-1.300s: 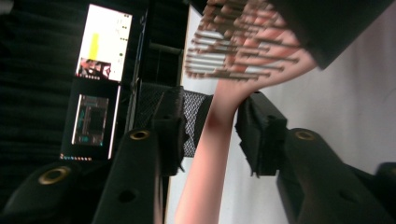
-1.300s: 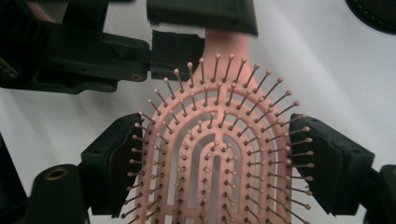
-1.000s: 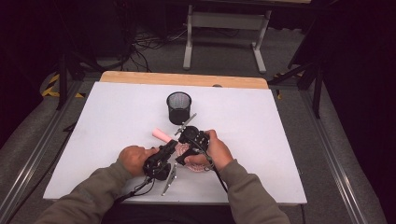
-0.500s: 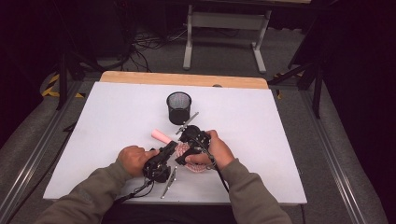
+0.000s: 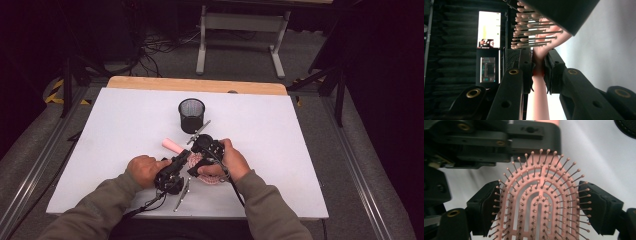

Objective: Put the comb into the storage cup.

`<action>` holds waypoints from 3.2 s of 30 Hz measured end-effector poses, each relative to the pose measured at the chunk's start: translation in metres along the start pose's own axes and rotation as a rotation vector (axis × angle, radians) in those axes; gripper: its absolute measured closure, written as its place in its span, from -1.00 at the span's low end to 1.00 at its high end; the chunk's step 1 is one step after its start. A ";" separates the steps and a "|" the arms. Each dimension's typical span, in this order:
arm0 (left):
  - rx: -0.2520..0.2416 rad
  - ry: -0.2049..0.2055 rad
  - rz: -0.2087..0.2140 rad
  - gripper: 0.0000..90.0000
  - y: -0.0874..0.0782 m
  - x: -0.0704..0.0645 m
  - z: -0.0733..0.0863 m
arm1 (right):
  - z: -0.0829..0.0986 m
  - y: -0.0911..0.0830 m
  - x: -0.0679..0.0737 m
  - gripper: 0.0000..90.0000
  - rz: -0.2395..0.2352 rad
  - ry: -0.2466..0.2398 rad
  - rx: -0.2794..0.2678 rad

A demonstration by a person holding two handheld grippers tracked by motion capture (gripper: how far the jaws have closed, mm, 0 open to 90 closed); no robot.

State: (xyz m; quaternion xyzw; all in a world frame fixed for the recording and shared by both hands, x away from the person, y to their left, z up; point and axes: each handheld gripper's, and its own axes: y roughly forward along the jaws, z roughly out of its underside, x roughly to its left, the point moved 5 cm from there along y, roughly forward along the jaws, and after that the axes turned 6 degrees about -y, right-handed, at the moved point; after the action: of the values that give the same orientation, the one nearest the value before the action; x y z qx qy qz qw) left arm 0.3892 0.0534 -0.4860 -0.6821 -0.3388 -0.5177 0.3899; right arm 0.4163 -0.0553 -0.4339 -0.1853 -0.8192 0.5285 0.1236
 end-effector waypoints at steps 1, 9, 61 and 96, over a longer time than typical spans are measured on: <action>0.000 -0.001 -0.003 0.75 0.000 0.000 0.000 | 0.000 0.000 0.000 -0.54 0.007 -0.001 0.001; -0.001 -0.003 -0.020 0.77 -0.001 0.002 0.000 | 0.000 -0.001 0.000 -0.54 -0.007 -0.003 -0.019; -0.046 -0.433 -0.083 0.78 -0.014 0.071 0.036 | 0.150 -0.080 -0.058 -0.55 0.670 0.113 -0.618; -0.311 -0.918 0.047 0.78 0.025 0.132 0.033 | 0.151 -0.078 -0.058 -0.55 0.668 0.118 -0.664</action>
State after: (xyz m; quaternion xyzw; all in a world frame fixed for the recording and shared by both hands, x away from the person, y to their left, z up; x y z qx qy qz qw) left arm 0.4567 0.0782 -0.3680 -0.8978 -0.3788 -0.1987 0.1052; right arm 0.3950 -0.2334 -0.4251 -0.4977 -0.8310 0.2374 -0.0727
